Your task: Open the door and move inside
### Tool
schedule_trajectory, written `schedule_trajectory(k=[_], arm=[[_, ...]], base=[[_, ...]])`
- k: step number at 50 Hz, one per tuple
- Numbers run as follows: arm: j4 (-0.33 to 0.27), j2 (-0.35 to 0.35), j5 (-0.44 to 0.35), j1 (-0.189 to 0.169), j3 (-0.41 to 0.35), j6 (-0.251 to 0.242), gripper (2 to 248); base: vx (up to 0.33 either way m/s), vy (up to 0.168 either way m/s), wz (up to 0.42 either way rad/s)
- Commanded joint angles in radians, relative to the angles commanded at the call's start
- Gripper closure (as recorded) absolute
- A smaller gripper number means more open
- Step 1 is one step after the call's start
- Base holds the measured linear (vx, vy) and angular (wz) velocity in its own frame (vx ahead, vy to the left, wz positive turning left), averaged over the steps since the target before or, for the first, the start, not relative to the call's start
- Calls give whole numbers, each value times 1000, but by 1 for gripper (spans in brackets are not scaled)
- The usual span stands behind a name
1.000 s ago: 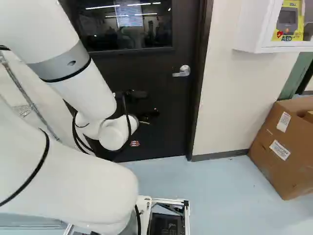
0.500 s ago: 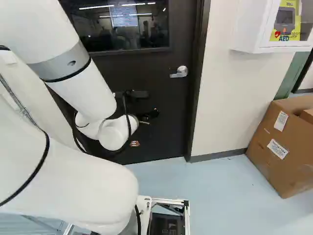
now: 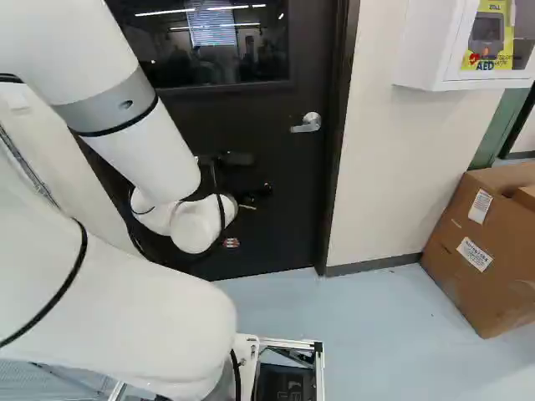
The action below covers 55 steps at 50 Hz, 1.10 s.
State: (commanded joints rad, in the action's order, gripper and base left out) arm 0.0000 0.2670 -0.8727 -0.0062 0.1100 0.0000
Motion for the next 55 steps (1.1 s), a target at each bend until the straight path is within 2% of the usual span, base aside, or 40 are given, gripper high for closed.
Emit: schedule_trajectory(k=[27,55], arm=[[0,9,0,-47,60,0,3],[-4,-45,0,-118,176,0,3]], base=[[0,0,0],[0,0,0]])
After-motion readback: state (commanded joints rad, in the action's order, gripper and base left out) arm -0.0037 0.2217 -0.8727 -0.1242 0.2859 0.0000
